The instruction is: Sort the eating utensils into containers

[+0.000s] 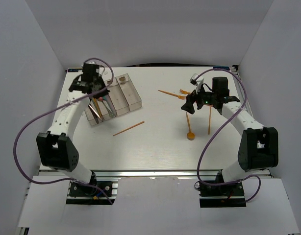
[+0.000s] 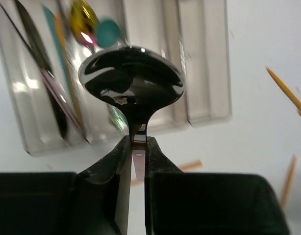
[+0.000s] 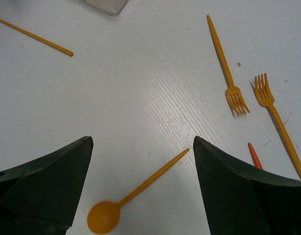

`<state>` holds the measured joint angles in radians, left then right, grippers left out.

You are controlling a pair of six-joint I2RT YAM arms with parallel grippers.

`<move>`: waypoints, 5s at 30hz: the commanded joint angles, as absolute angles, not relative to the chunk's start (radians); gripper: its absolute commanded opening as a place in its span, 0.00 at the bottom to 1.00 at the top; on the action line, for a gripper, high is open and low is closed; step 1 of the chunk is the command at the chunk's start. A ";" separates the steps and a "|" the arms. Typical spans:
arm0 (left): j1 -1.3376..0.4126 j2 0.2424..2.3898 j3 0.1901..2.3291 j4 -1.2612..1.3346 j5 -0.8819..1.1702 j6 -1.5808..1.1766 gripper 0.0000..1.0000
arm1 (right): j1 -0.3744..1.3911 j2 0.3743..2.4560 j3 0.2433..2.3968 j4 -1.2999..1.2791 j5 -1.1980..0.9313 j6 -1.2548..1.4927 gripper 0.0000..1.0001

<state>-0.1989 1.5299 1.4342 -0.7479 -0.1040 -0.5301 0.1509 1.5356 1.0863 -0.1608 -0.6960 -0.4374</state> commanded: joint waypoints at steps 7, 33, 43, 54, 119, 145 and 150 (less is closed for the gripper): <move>-0.037 1.824 1.695 -0.733 -0.025 -0.247 0.00 | 0.149 1.459 1.095 -0.221 -0.706 -0.508 0.89; -0.031 1.688 1.568 -0.637 0.074 -0.322 0.81 | 0.179 1.514 0.971 -0.311 -0.242 -0.302 0.89; -0.002 1.235 1.142 -0.457 0.212 -0.492 0.95 | 0.255 1.588 0.954 -0.310 -0.209 -0.253 0.88; -0.002 0.931 0.891 -0.442 0.250 -0.614 0.95 | 0.299 1.733 0.968 -0.288 -0.101 -0.192 0.60; -0.056 1.387 1.093 -0.380 0.454 -0.609 0.00 | 0.531 1.637 1.356 -0.439 -0.845 -0.362 0.89; 0.147 1.937 1.743 -0.713 0.205 -0.295 0.35 | 0.361 1.566 1.238 -0.471 -0.859 -0.429 0.89; 0.147 1.954 1.773 -0.715 0.239 -0.301 0.53 | 0.334 1.578 1.270 -0.492 -0.844 -0.455 0.89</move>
<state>0.1486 1.9739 1.7164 -0.7124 0.2176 -0.3038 0.3508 1.5829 1.2186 -0.4728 -0.8299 -0.4213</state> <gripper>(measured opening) 0.512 0.895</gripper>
